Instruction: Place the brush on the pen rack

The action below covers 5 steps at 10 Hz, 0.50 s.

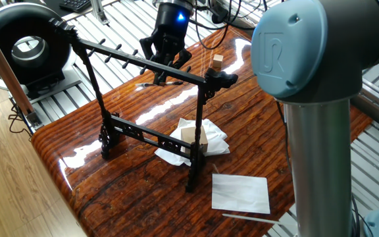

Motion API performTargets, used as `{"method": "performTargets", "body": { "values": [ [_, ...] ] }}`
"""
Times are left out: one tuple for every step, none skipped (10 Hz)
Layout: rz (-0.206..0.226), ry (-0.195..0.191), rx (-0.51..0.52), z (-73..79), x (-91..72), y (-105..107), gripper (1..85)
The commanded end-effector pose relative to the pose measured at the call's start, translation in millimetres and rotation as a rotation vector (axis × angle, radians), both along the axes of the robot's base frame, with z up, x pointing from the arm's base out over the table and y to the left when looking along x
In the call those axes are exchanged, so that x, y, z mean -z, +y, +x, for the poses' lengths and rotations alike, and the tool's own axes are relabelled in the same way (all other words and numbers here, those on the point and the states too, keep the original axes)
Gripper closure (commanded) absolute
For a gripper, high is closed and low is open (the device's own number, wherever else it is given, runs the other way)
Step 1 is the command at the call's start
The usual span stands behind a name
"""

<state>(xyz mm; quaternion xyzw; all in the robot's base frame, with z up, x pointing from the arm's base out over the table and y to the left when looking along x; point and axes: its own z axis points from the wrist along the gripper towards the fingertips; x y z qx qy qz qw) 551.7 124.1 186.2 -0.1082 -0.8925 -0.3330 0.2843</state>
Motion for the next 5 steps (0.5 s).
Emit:
{"method": "performTargets", "body": {
  "values": [
    [0.044,-0.091,-0.03,9.9,0.9,2.8,84.3],
    [0.038,-0.094,-0.029,10.6,2.2,2.1,84.3],
    [0.031,-0.095,-0.03,10.6,3.5,0.8,84.3],
    [0.037,-0.108,-0.037,11.7,3.8,1.1,84.3],
    [0.05,-0.122,-0.039,13.5,3.0,3.0,84.3]
  ]
}}
